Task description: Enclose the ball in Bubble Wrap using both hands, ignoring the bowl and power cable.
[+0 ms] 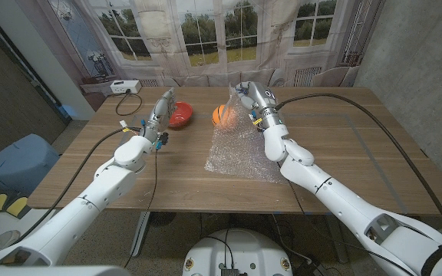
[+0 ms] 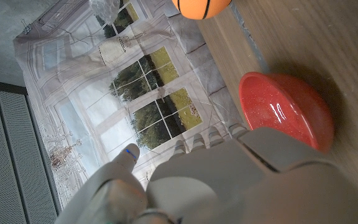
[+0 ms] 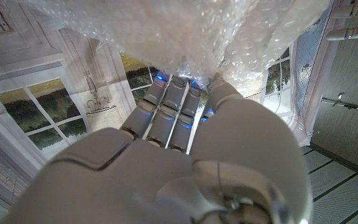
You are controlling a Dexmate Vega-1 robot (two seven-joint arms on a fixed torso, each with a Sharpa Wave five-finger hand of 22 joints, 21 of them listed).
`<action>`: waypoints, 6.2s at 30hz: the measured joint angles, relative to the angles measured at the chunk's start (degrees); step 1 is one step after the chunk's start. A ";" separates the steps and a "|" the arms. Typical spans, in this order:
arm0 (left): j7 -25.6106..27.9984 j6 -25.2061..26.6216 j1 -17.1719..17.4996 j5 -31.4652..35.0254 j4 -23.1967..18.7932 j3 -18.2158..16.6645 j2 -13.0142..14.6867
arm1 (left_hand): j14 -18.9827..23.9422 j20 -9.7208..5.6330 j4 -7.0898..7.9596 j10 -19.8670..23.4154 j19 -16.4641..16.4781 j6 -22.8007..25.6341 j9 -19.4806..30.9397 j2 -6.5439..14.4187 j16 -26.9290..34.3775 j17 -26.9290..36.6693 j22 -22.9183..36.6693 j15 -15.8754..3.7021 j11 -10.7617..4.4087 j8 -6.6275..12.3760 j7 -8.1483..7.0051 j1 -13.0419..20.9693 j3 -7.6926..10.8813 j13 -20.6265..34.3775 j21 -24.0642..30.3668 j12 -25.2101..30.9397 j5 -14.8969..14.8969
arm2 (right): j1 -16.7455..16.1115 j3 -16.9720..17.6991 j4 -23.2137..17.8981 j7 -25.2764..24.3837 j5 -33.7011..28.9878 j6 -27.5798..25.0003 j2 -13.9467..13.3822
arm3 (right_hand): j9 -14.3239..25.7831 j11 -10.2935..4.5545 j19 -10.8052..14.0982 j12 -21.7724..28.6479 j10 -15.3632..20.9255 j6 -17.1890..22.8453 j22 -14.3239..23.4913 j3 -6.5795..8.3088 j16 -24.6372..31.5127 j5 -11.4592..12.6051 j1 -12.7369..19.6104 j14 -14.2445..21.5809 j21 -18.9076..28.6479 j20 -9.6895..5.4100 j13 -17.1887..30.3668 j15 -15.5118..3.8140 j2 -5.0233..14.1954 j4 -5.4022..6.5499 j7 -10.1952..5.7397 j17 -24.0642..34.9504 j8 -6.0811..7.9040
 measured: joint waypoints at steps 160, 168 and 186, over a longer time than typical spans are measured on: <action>-2.25 -1.03 -1.46 -1.65 3.11 -0.20 0.22 | 0.00 0.00 -0.08 0.10 0.00 0.00 0.00 0.00 0.00 0.01 0.26 0.00 -0.51 0.00 0.00 0.00 -1.83 -0.02 0.25 0.00 0.46 | 29.70 -26.46 31.98 48.06 -14.16 -13.13 12.84 | 0.52 3.08 2.66 -13.00 -38.05 -44.88 -0.06 -13.68 -9.34 8.22 -9.63 -34.08 -1.33 5.00 -5.83 9.10 -10.26 -1.06 -3.01 -14.20 -3.47; -2.55 -0.85 -2.26 -1.66 3.72 0.16 -0.05 | 0.00 0.01 -0.08 0.10 0.00 0.00 0.00 0.00 0.00 0.00 0.26 0.00 -0.51 0.00 0.00 0.00 -1.82 -0.02 0.25 0.00 0.46 | 29.36 -26.80 33.51 43.05 -11.79 -11.86 12.03 | 2.73 3.08 4.45 -3.91 -38.04 -41.57 1.80 -13.15 -0.62 8.21 -6.86 -34.08 4.14 6.22 -1.55 9.10 -13.03 -1.81 -3.26 -11.36 1.14; -2.89 -0.43 -3.59 -1.35 4.11 1.29 -0.59 | 0.00 0.01 -0.16 0.10 0.00 0.00 0.00 0.00 0.00 0.00 0.26 0.00 -0.51 0.00 0.00 0.00 -2.22 -0.02 0.23 0.00 0.46 | 26.03 -23.80 27.71 32.08 -8.20 -7.32 7.35 | 4.24 4.53 9.32 5.90 -28.45 -31.91 5.32 -8.09 0.73 2.86 -2.58 -25.27 15.24 2.49 1.13 11.37 -17.31 -1.47 -3.04 0.85 12.17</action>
